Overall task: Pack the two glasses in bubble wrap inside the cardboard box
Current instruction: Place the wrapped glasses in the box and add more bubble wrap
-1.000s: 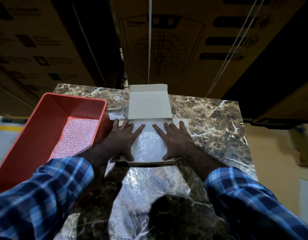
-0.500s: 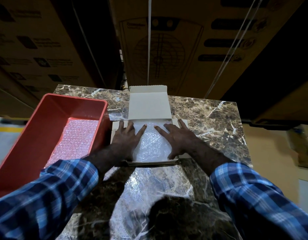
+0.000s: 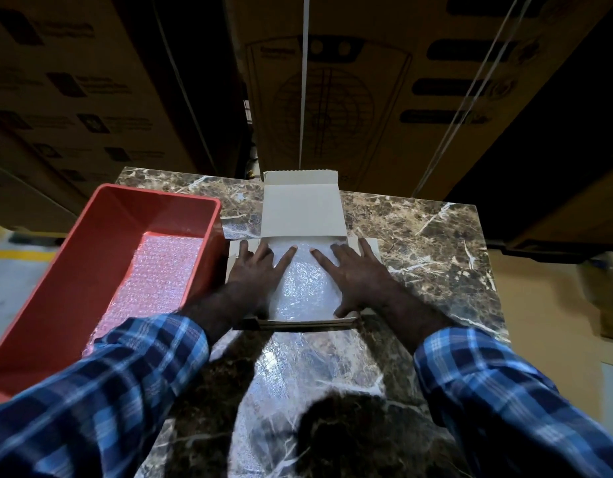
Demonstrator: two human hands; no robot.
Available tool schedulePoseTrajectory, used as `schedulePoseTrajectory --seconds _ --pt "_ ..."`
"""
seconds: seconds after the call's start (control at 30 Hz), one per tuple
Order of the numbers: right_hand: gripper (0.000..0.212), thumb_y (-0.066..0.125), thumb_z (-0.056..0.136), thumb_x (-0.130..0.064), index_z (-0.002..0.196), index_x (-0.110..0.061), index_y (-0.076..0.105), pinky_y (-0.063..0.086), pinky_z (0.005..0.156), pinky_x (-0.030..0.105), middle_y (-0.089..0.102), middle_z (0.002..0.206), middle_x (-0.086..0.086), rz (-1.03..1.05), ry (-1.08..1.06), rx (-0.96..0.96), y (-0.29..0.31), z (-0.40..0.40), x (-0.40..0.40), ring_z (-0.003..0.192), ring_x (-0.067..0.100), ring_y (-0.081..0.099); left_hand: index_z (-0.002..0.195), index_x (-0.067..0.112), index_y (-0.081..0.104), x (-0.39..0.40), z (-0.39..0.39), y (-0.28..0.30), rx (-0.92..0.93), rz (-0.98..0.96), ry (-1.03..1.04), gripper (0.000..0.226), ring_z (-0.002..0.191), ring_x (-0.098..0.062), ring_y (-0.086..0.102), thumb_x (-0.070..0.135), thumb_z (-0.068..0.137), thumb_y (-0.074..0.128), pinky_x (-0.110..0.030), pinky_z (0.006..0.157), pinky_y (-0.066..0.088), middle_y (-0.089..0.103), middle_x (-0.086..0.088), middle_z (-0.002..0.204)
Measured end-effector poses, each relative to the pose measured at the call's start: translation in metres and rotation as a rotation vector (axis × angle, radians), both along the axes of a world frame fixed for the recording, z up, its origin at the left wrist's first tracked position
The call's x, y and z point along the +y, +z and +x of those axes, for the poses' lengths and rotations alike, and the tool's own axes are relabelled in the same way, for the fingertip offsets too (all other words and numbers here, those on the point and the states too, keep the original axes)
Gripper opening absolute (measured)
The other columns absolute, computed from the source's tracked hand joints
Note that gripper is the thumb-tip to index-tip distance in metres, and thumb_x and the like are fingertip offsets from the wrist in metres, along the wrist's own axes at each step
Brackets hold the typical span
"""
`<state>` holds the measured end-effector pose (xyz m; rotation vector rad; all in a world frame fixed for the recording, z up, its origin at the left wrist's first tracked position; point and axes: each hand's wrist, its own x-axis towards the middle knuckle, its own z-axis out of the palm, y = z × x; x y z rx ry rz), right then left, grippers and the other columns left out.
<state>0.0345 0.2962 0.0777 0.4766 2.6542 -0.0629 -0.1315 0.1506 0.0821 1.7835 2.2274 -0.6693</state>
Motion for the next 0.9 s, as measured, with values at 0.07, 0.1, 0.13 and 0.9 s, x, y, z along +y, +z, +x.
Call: schedulePoseTrajectory --seconds 0.07,0.1,0.13,0.9 --pt "0.144 0.083 0.063 -0.064 0.157 -0.024 -0.017 -0.001 0.12 0.055 0.019 0.16 0.022 0.012 -0.003 0.012 -0.004 0.002 -0.003 0.15 0.034 0.016 0.155 0.001 -0.006 0.0 -0.001 0.001 -0.036 -0.004 0.039 0.143 0.152 -0.032 0.005 0.052 0.06 0.088 -0.065 0.116 0.009 0.032 -0.016 0.153" --pt "0.145 0.084 0.062 -0.064 0.157 -0.022 -0.017 0.003 0.12 0.055 0.024 0.157 0.023 0.023 0.001 0.018 -0.005 0.002 -0.005 0.147 0.035 0.021 0.152 -0.002 0.007 -0.001 -0.002 0.002 -0.049 -0.003 0.05 0.136 0.152 -0.031 0.005 0.051 0.058 0.089 -0.066 0.115 0.011 0.032 -0.014 0.152" --pt "0.146 0.084 0.061 -0.065 0.157 -0.021 -0.016 0.007 0.12 0.056 0.029 0.153 0.022 0.033 0.006 0.018 -0.006 0.0 -0.006 0.144 0.036 0.026 0.147 -0.003 0.019 -0.001 -0.002 0.003 -0.051 -0.004 0.051 0.128 0.151 -0.03 0.006 0.052 0.056 0.089 -0.066 0.115 0.012 0.034 -0.013 0.151" --pt "0.143 0.087 0.063 -0.057 0.157 -0.025 -0.016 -0.008 0.118 0.06 0.019 0.158 0.028 -0.031 -0.032 0.006 -0.005 -0.01 -0.008 0.148 0.037 0.02 0.152 0.006 0.018 0.0 -0.005 0.011 -0.035 -0.046 0.068 0.128 0.152 -0.038 -0.001 0.062 0.058 0.085 -0.068 0.115 0.006 0.027 -0.015 0.157"
